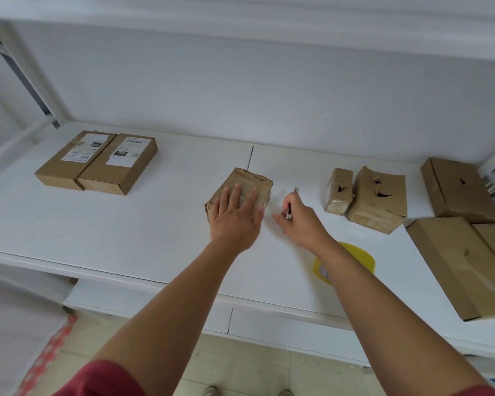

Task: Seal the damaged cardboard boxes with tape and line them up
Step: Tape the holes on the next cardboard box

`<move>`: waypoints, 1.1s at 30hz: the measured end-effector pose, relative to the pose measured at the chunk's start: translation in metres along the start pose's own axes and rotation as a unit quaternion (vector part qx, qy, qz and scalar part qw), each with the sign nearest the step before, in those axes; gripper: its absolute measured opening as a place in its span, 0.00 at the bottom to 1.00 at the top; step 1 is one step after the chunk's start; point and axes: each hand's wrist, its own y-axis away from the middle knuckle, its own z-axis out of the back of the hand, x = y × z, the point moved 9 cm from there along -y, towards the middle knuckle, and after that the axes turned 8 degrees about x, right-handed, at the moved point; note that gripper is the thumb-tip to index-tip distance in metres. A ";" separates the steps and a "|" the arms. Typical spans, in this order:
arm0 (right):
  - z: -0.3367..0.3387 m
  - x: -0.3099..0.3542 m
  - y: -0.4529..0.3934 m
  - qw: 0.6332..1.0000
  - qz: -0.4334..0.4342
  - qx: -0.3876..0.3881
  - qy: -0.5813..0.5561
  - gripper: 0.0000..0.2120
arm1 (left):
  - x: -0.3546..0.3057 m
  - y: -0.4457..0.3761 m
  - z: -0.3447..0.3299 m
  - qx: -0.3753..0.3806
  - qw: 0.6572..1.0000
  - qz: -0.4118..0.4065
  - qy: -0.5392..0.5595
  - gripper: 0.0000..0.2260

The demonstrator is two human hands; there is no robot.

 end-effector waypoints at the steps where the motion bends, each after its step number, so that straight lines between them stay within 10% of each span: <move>1: 0.001 0.002 0.000 1.000 0.009 -0.006 0.006 0.12 | 0.000 0.000 0.000 -0.001 1.000 0.004 0.001 0.25; 25: 0.010 0.007 0.013 0.997 0.063 -0.014 0.035 0.10 | -0.008 0.014 0.023 -0.104 0.993 -0.051 -0.033 0.30; 28: 0.011 0.011 0.017 0.996 0.085 -0.012 0.025 0.09 | -0.036 0.038 0.028 -0.153 0.973 -0.117 0.127 0.24; 33: 0.011 0.009 0.021 0.996 0.089 0.004 0.000 0.09 | -0.041 0.024 0.009 0.003 0.942 -0.029 0.335 0.20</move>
